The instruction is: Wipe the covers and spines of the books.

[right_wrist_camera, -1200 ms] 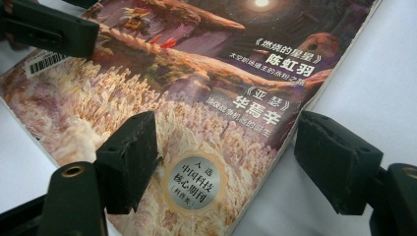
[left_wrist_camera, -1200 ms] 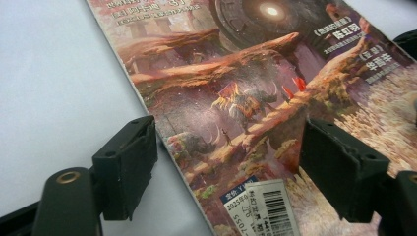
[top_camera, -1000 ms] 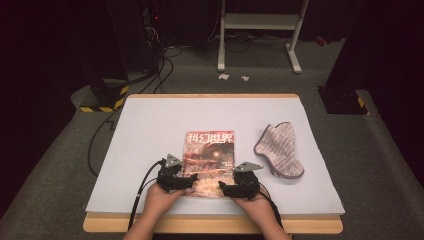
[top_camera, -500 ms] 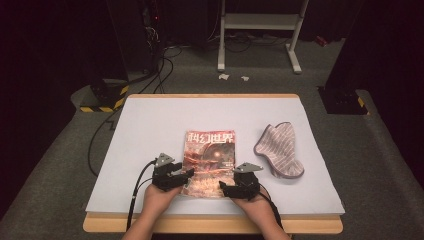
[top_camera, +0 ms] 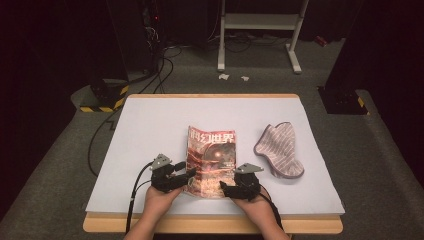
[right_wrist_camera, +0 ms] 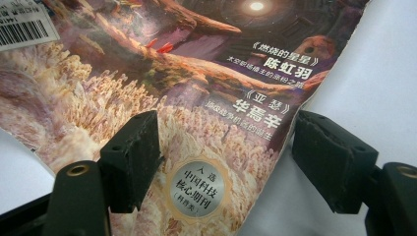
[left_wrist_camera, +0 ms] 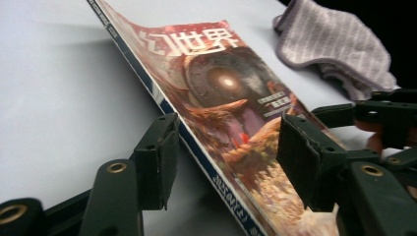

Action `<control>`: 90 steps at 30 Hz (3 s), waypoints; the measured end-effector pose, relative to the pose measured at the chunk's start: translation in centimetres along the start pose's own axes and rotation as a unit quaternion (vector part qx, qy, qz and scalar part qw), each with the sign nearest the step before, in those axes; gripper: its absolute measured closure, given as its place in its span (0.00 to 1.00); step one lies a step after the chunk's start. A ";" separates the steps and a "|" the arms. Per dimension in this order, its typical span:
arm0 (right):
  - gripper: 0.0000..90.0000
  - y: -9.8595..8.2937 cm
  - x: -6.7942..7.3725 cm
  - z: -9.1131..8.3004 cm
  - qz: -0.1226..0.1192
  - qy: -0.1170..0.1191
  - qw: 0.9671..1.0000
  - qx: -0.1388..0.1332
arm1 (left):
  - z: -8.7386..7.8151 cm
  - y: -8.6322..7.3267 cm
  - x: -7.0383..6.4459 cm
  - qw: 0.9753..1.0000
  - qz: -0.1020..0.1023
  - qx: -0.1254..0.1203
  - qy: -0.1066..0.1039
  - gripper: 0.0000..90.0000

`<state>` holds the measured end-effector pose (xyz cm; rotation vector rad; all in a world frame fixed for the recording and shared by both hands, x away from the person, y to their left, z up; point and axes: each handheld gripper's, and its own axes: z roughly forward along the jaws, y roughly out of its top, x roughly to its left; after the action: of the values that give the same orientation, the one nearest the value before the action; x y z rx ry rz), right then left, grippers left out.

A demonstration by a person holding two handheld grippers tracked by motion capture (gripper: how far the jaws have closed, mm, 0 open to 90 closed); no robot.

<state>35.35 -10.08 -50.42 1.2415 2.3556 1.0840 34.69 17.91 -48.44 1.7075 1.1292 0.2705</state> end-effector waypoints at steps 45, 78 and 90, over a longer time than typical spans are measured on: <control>0.41 -0.4 0.9 -0.5 -0.019 0.023 1.000 0.005 | -0.7 -2.1 -1.6 0.999 0.038 0.026 0.030 0.43; 0.40 0.3 2.0 0.7 -0.030 0.032 0.999 -0.001 | -1.7 -2.9 -1.1 0.998 0.028 0.016 0.059 0.63; 0.44 0.0 1.2 -0.5 -0.021 0.027 0.999 -0.024 | -2.1 -1.6 2.5 0.998 -0.020 0.004 0.067 0.78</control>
<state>34.36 -9.42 -49.94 1.1562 2.3686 1.1673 33.82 21.22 -49.69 1.6916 1.2621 0.3602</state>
